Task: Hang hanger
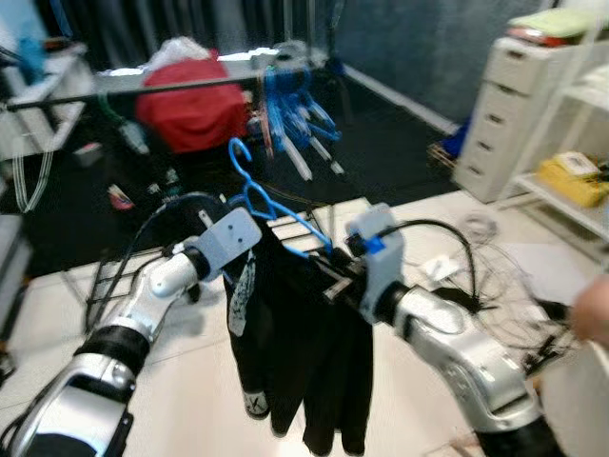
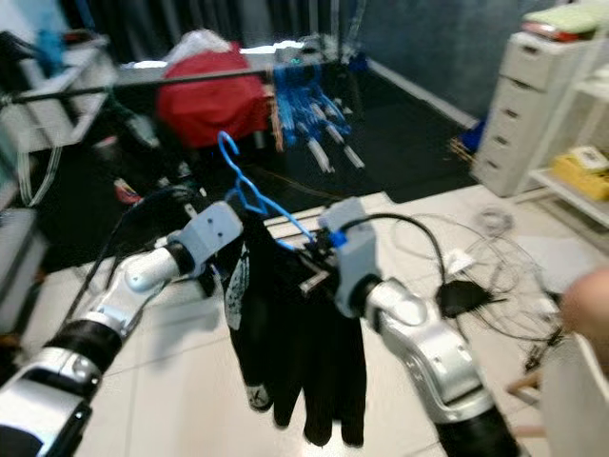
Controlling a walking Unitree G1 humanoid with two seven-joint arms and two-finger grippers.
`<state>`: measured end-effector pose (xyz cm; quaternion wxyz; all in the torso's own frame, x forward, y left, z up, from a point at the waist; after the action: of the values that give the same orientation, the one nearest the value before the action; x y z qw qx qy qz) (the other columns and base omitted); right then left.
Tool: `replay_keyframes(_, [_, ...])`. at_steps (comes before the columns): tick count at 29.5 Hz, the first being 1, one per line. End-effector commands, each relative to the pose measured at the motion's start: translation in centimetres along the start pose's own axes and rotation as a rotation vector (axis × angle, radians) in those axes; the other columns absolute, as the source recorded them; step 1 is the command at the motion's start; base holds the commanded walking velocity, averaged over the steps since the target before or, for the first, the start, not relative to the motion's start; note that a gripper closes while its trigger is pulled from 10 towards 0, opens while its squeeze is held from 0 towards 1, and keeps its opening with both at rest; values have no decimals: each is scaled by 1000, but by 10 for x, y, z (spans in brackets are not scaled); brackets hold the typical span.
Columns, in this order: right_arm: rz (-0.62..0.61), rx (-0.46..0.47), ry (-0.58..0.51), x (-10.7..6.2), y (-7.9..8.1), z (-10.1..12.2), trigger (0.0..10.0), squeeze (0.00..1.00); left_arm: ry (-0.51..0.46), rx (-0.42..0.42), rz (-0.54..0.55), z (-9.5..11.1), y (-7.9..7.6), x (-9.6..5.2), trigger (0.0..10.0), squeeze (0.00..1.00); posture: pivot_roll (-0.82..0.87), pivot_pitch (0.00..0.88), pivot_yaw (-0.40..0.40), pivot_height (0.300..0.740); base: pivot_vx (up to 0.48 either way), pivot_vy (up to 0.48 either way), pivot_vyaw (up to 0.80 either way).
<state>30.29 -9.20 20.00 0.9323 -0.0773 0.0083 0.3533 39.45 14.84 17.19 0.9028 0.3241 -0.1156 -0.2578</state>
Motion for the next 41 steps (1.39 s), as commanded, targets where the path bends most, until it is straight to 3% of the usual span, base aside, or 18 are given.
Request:
replay_keyframes(1, [132,6,-52,-8,16,13,10000,0,32,35,26,-8,15,-7,10000,0,-202,0,65,740,0,0,0])
replay_keyframes(2, [132,6,-52,-8,16,13,10000,0,32,35,26,-8,15,-7,10000,0,-202,0,65,740,0,0,0])
replay_keyframes(8, [301,-69,-10,-64,11,22,10000,0,70,55,45,-16,38,-18,10000,0,-221,0,79,740,0,0,0])
replay_keyframes(21, [393,-52,106,-93,23,12,10000,0,97,85,22,-21,37,-17,10000,0,-236,0,84,740,0,0,0])
replay_keyframes(27, [245,-85,169,-106,-1,10,10000,0,118,104,10,-23,38,-18,10000,0,-248,0,93,740,0,0,0])
replay_keyframes(28, [121,-107,178,-105,-18,10,10000,0,132,108,3,-26,37,-19,10000,0,-256,0,102,740,0,0,0])
replay_keyframes(29, [121,-107,178,-105,-18,10,10000,0,132,108,3,-26,37,-19,10000,0,-256,0,102,740,0,0,0])
replay_keyframes(30, [21,-117,158,-103,-31,12,10000,0,143,112,-3,-28,36,-20,10000,0,-258,0,107,740,0,0,0])
replay_keyframes(32, [-40,-117,134,-102,-39,15,10000,0,152,115,-6,-29,36,-20,10000,0,-259,0,111,740,0,0,0])
replay_keyframes(41, [-70,-106,29,-108,-41,31,10000,0,185,152,-36,-34,33,-22,10000,0,-267,0,120,740,0,0,0])
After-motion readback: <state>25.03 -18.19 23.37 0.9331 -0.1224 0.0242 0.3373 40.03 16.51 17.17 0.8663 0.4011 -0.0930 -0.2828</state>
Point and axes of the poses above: a point about 5 cm out from each wrist's last joint towards the gripper, its own x axis pointing out of the wrist towards the gripper, its own z axis along the axis of the wrist's last joint, y = z × x, the point moved 3 cm from there along x, pointing out of the wrist towards the gripper, and after that the axes turned 4 degrees about -x, right-handed, at the moved point
